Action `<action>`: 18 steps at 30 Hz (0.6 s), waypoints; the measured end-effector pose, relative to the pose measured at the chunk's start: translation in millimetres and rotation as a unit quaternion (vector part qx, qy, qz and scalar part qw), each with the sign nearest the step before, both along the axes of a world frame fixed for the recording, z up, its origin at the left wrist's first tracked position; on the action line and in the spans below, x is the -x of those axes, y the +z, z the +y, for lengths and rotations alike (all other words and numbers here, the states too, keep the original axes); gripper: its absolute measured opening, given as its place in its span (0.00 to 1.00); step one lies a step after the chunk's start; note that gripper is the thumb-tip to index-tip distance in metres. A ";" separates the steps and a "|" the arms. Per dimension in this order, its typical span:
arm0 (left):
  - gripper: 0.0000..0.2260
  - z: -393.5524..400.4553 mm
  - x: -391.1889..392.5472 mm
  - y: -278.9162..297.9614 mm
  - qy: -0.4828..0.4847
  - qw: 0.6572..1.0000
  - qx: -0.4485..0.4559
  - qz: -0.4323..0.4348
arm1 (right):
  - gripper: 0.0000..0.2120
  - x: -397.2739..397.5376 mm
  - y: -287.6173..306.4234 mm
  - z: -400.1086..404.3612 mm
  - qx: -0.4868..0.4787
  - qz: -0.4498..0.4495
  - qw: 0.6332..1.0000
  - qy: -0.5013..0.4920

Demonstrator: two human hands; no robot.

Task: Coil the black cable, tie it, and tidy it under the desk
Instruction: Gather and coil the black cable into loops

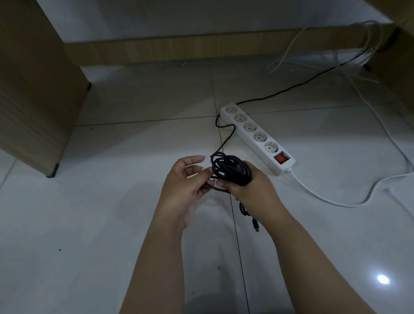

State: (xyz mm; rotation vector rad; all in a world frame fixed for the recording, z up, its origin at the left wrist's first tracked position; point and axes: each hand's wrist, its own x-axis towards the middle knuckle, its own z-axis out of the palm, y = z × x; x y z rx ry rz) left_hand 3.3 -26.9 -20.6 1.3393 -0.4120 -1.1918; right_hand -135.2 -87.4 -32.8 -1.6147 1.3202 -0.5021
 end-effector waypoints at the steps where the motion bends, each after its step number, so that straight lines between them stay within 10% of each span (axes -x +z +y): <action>1: 0.12 0.3 -0.2 -0.4 -0.002 1.000 0.011 0.007 | 0.15 -0.5 1.0 0.3 0.007 -0.004 1.000 -0.002; 12: 0.08 -3.1 8.8 7.9 0.037 0.995 0.063 -0.072 | 0.17 -1.2 14.8 5.2 0.056 0.081 0.995 0.008; 18: 0.07 -2.3 9.0 4.7 0.033 0.983 0.085 -0.159 | 0.06 0.5 11.4 0.7 -0.041 -0.043 0.997 -0.043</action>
